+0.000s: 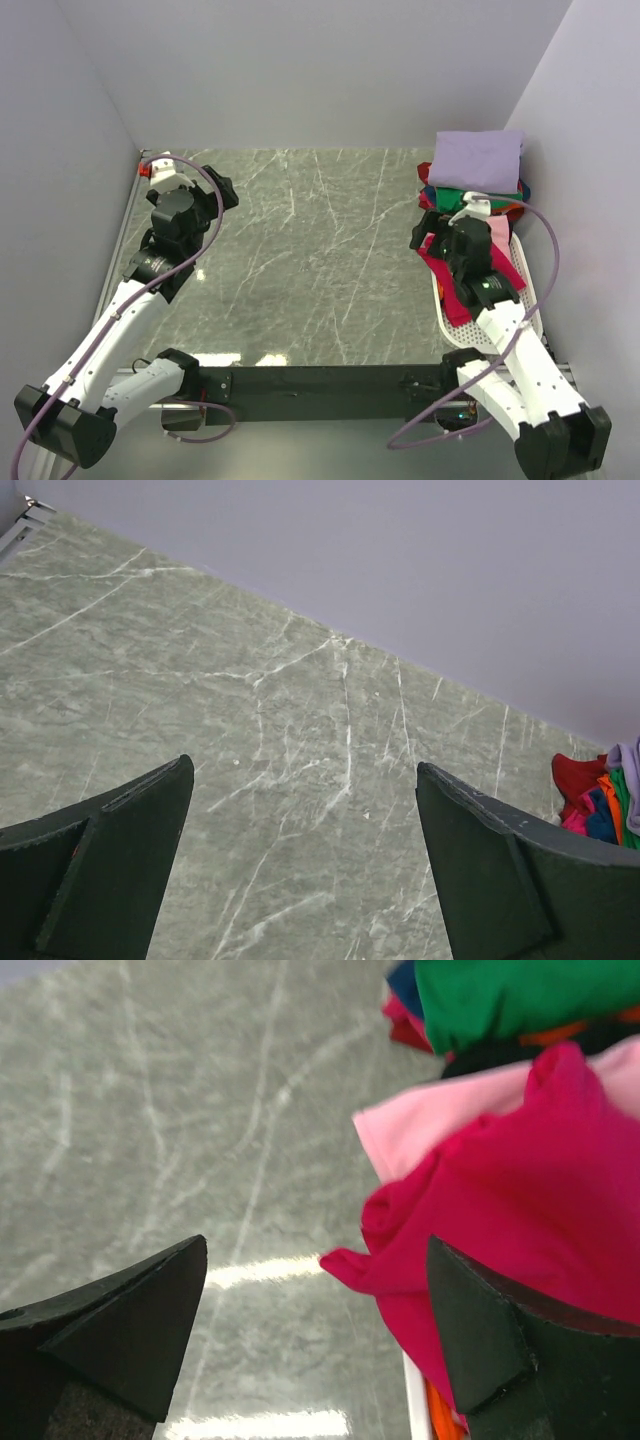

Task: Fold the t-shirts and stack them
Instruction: Grab the tshirt from the pile

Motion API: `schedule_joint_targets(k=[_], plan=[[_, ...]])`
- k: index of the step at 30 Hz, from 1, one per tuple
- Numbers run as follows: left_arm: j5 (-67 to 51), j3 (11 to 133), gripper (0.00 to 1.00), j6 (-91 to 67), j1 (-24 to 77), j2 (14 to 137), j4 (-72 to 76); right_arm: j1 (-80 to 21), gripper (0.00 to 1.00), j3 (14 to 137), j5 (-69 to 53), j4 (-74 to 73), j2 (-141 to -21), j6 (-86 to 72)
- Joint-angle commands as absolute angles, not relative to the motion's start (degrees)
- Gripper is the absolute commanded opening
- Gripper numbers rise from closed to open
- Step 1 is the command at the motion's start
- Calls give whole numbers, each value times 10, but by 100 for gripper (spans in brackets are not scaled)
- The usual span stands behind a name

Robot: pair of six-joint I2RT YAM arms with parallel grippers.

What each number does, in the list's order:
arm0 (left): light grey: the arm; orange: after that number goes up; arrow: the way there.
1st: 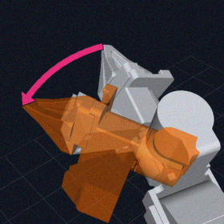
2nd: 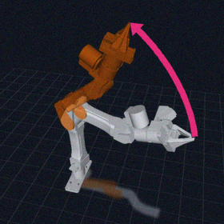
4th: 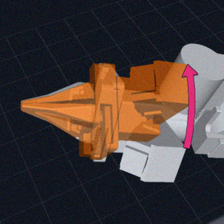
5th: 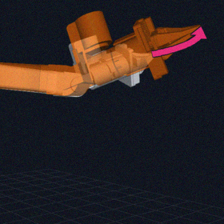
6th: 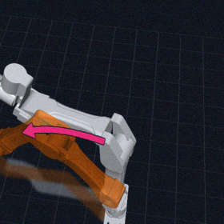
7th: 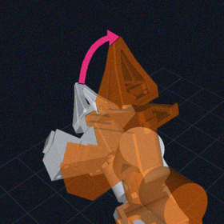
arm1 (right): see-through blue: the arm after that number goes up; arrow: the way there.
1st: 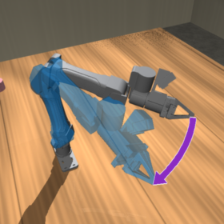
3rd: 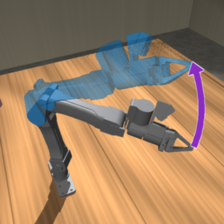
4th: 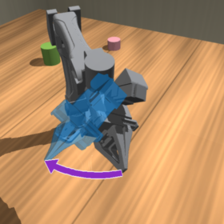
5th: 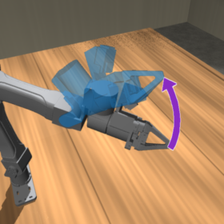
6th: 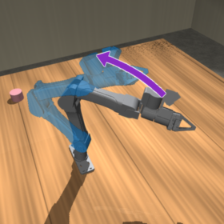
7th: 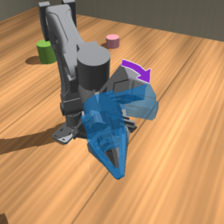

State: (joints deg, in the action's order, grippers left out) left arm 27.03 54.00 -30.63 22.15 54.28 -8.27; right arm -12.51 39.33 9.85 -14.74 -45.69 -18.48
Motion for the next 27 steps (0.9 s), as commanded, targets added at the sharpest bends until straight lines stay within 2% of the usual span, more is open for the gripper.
schedule_joint_targets(k=[1,11,19,21,24,25,27], plan=[[280,541,99,-295,223,534,-76,-134,96,424,143,-177,-476,-206],[285,535,99,-290,223,541,-71,-144,96,423,155,-166,-551,-235],[291,533,99,-287,223,544,-66,-162,95,420,226,-187,-583,-245],[292,533,99,-287,223,545,-66,-162,92,416,228,-177,-587,-250],[294,532,99,-287,223,546,-66,-162,83,416,227,-163,-602,-252],[294,533,99,-287,223,546,-66,-162,76,419,229,-159,-615,-252],[295,535,99,-287,223,546,-69,-163,72,428,233,-158,-629,-250]])
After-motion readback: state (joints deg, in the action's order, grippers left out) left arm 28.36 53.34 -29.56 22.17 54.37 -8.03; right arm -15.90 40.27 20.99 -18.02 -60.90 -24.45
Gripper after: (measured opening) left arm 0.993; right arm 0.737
